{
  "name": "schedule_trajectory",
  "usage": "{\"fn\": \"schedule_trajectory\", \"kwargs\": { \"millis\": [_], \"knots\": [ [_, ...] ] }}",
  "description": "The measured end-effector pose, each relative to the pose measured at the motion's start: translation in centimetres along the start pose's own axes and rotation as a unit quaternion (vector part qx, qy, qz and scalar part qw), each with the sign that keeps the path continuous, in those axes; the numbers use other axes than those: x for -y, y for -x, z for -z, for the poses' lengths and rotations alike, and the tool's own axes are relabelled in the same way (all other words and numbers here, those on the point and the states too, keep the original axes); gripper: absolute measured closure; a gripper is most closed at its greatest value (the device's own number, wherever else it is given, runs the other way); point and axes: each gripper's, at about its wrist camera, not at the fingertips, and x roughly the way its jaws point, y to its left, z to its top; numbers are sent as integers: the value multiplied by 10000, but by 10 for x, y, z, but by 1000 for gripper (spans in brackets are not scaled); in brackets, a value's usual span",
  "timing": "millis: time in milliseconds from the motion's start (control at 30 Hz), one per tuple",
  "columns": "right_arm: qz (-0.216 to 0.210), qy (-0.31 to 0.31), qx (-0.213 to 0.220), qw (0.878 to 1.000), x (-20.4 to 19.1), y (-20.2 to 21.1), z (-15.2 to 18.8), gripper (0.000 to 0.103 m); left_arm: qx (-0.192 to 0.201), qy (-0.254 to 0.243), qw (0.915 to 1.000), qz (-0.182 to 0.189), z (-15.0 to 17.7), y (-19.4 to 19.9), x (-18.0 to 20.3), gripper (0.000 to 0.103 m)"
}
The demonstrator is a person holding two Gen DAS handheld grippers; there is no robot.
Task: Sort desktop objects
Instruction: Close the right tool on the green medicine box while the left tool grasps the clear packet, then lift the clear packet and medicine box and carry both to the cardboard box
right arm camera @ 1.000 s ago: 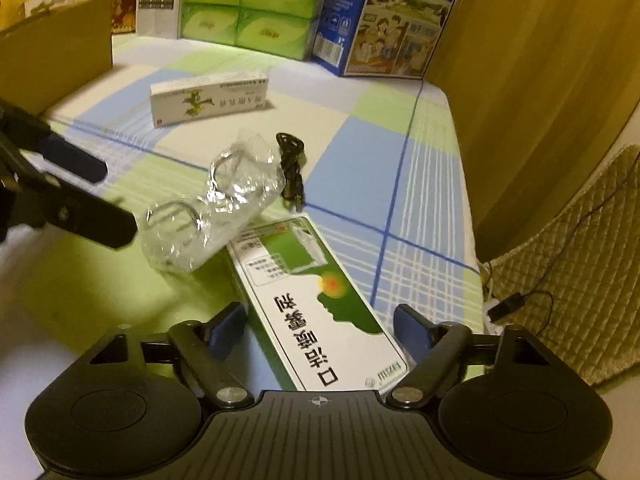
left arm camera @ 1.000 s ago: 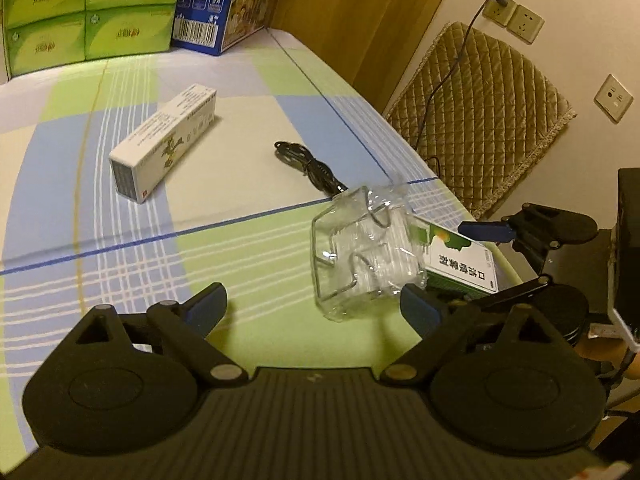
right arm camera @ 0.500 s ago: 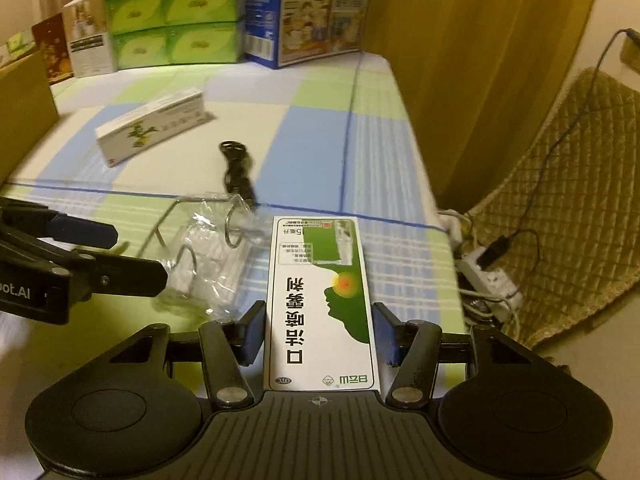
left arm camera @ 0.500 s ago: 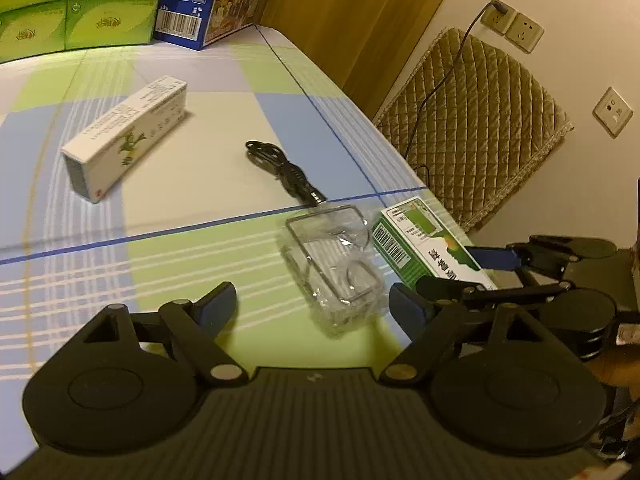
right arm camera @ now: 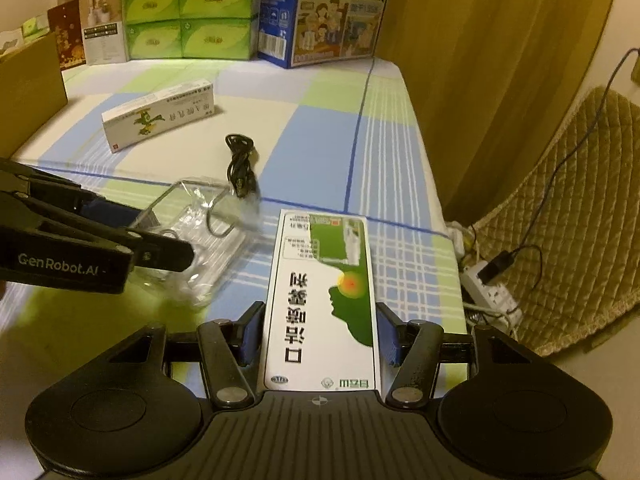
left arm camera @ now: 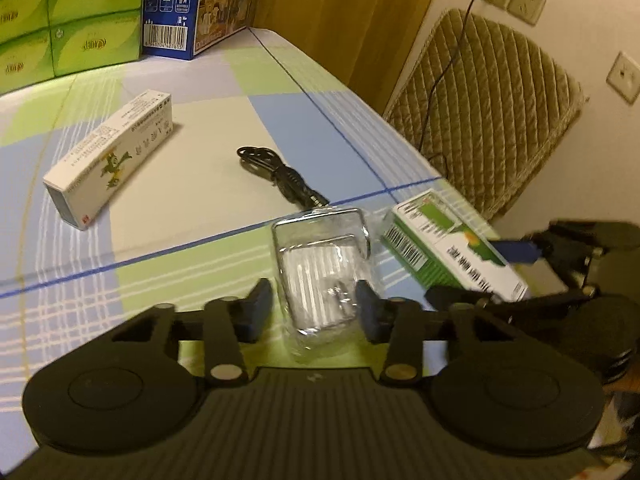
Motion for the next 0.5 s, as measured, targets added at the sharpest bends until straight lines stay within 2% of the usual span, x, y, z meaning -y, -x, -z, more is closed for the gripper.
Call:
{"fn": "schedule_trajectory", "kwargs": {
  "millis": [200,433,500],
  "knots": [
    [-188,-202,62,9996,2,-2,-2,46,-95,-202,9997,-80,3,6,-2,75],
    [-196,-426,0,9989,2,-9,-4,46,-68,-231,9996,-167,4,10,-6,75],
    [-194,-526,-26,9984,2,-10,-6,46,-35,-300,9993,-204,5,9,-5,72]
  ]
}}
